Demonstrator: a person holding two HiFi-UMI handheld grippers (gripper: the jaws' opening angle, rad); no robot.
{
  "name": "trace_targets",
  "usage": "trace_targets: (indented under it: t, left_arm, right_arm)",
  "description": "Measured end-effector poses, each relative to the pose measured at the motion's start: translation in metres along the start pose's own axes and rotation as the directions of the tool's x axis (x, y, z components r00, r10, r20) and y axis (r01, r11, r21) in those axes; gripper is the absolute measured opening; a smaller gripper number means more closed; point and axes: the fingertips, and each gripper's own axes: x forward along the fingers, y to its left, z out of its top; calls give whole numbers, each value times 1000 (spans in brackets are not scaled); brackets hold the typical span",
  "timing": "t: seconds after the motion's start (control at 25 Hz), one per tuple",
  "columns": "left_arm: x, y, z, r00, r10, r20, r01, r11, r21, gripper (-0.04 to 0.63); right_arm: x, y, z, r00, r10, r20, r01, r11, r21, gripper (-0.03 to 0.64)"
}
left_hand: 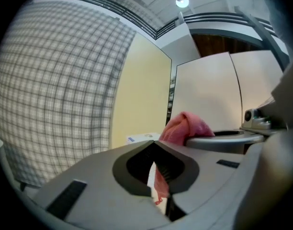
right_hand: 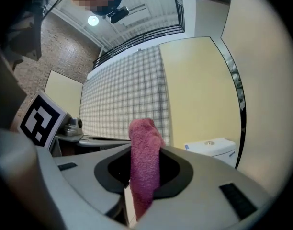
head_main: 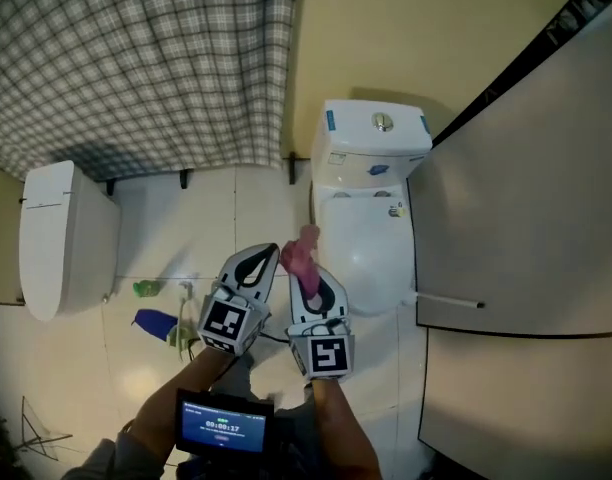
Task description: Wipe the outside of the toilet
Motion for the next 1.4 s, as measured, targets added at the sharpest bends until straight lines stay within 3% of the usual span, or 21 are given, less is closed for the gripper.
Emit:
trace_targets:
  t: [0.2,0.4,0.6,0.84,1.0,1.4]
  left_arm:
    - [-5,-75,46,995,89,50,-90,996,18,12]
    - [-3,-179,100,970,217,109,-215,976,-34,12]
    - [4,-262,139,970,204,133,-204,979,-9,12]
    - [-8,-303,169,973,183,141,-189,981,31,12]
    - [-12,-332,192,978,157,137,-165,985,50,12]
    - [-19,-344,200,977,148,153,-156,987,46,12]
  right_arm:
    - [-81,-45,52,996,85,26,-85,996,24,83]
    - [-174,-116,102,973,179,148,-179,984,-14,83]
    - [-234,-164,138,945,264,196,-272,962,19,84]
    - [-279,-176,167,926,303,225,-300,953,-48,84]
    - [-296,-181,178,928,294,230,-295,955,-34,83]
    - [-314,-187,182,942,266,207,-259,964,-58,81]
